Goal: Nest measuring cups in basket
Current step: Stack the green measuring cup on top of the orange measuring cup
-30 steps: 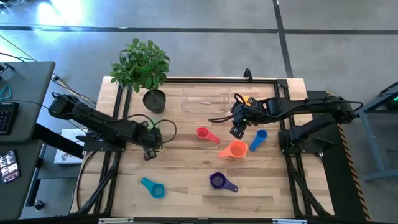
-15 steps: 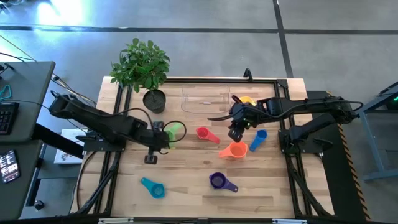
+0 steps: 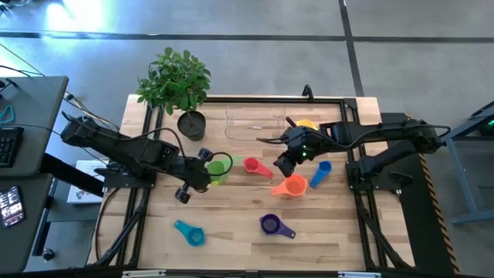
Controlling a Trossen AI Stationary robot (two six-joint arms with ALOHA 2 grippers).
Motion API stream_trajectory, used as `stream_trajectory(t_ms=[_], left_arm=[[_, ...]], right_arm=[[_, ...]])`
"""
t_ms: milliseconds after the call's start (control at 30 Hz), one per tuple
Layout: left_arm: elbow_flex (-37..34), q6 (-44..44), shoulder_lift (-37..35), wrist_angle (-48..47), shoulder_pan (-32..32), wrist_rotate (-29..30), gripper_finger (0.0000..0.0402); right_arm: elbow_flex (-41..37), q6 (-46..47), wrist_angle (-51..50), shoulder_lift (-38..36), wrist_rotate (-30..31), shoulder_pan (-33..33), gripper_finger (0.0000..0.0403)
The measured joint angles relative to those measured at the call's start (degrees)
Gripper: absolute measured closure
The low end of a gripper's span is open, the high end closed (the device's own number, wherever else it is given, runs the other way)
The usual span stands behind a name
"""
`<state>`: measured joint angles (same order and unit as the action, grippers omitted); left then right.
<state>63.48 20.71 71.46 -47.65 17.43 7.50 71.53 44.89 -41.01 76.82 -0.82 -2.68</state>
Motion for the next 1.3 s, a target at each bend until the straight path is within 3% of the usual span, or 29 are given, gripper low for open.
stream_trajectory(t_ms=[233,467,933,1300], left_arm=[[0.55,13.55,0.01,0.6,1.14,-5.74,0.0395],[0.55,26.21,0.01,2.21,2.91,-5.78,0.0395],[0.55,31.29,0.01,5.86,5.39,-5.48,0.0394],[0.55,33.13,0.01,9.57,6.38,-4.93,0.0394]], right_arm=[[0.0,3.49,8.5,0.0,-5.07,0.0,0.0265],[0.0,11.26,9.61,0.02,-6.89,-0.75,0.0265],[0.0,13.96,16.81,0.02,3.93,-9.14,0.0265],[-0.02,15.66,27.27,4.76,3.35,-10.51,0.0265]])
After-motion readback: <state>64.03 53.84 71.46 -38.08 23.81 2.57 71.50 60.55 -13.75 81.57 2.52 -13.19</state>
